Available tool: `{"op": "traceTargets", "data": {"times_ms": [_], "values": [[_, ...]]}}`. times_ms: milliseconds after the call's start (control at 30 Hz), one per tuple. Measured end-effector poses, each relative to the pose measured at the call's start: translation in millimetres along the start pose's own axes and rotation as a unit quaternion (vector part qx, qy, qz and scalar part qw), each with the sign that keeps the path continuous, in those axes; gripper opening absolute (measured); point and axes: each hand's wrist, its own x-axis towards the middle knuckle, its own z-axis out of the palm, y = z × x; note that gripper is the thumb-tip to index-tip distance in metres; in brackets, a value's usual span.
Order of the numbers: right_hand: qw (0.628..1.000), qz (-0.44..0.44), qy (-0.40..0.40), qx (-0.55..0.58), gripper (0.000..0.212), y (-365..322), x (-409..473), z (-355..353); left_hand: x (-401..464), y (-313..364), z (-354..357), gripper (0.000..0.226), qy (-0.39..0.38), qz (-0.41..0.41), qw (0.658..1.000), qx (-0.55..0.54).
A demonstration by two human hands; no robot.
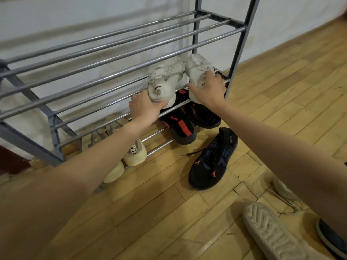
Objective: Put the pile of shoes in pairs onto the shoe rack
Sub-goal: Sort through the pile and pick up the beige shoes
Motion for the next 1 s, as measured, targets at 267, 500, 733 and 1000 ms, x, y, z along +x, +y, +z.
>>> {"op": "traceTargets", "data": {"times_ms": [267, 500, 733, 1000], "values": [[0.996, -0.083, 0.016, -0.028, 0.058, 79.2, -92.8, -37.0, -82.0, -5.0, 24.5, 0.036, 0.023, 0.207, 0.978, 0.010], [0.977, 0.117, -0.131, -0.122, 0.061, 164.1, -177.7, -85.6, -125.5, 26.8, 85.1, 0.024, -0.349, 0.307, 0.885, 0.041], [0.928, 0.235, -0.252, -0.142, 0.060, 203.7, -297.7, -115.4, -160.9, 44.5, 126.0, 0.029, -0.459, 0.425, 0.775, 0.086], [0.921, 0.153, -0.284, -0.219, 0.106, 204.3, -340.7, -99.6, -173.1, 35.9, 147.6, 0.043, -0.523, 0.433, 0.733, 0.037]]}}
